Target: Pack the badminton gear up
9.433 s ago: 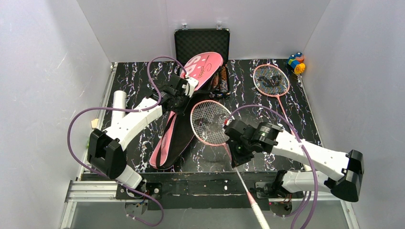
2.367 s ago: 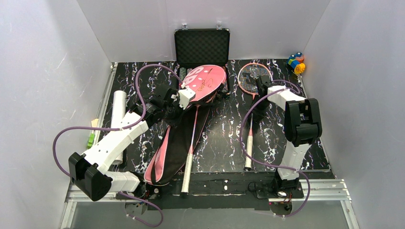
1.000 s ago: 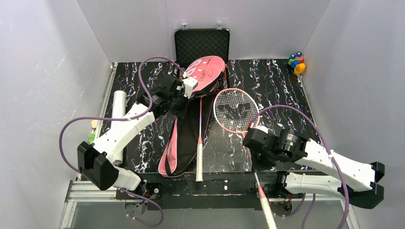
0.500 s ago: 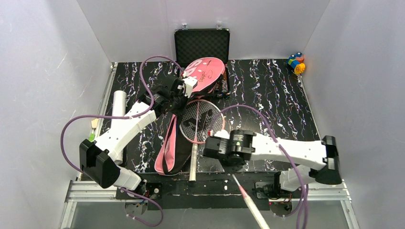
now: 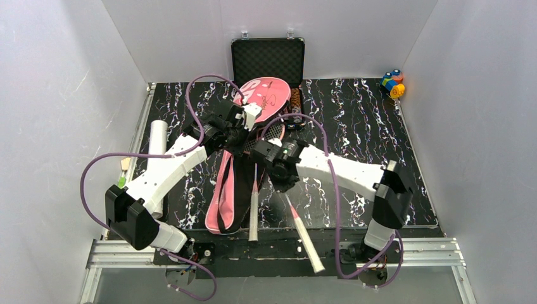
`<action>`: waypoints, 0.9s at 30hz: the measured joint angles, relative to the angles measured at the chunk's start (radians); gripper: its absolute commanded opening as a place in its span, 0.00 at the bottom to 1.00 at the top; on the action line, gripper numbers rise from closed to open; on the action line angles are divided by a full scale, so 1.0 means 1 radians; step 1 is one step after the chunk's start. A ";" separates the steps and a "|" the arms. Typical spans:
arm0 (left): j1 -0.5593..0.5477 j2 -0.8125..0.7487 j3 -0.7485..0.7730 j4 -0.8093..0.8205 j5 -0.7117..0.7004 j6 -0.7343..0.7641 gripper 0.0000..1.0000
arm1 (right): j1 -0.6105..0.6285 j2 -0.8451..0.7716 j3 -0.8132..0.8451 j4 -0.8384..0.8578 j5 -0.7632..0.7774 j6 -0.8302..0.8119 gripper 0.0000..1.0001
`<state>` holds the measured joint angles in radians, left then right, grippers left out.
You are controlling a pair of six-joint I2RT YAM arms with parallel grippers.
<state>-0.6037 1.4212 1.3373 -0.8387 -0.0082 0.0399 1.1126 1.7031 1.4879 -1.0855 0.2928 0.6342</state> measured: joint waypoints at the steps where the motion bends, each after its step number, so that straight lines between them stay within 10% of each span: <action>1: 0.000 0.000 0.000 -0.001 0.001 0.001 0.00 | -0.015 0.028 0.026 0.013 0.003 -0.009 0.01; 16: 0.051 -0.019 0.000 0.001 -0.042 -0.011 0.00 | -0.116 0.214 0.261 0.158 -0.012 -0.018 0.01; 27: 0.005 -0.026 0.000 -0.022 0.038 -0.006 0.00 | -0.195 -0.011 -0.132 0.614 -0.148 0.097 0.01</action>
<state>-0.5987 1.3956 1.3373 -0.8608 0.0299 0.0334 0.9180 1.6917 1.3556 -0.4713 0.1448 0.7307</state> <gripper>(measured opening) 0.047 0.044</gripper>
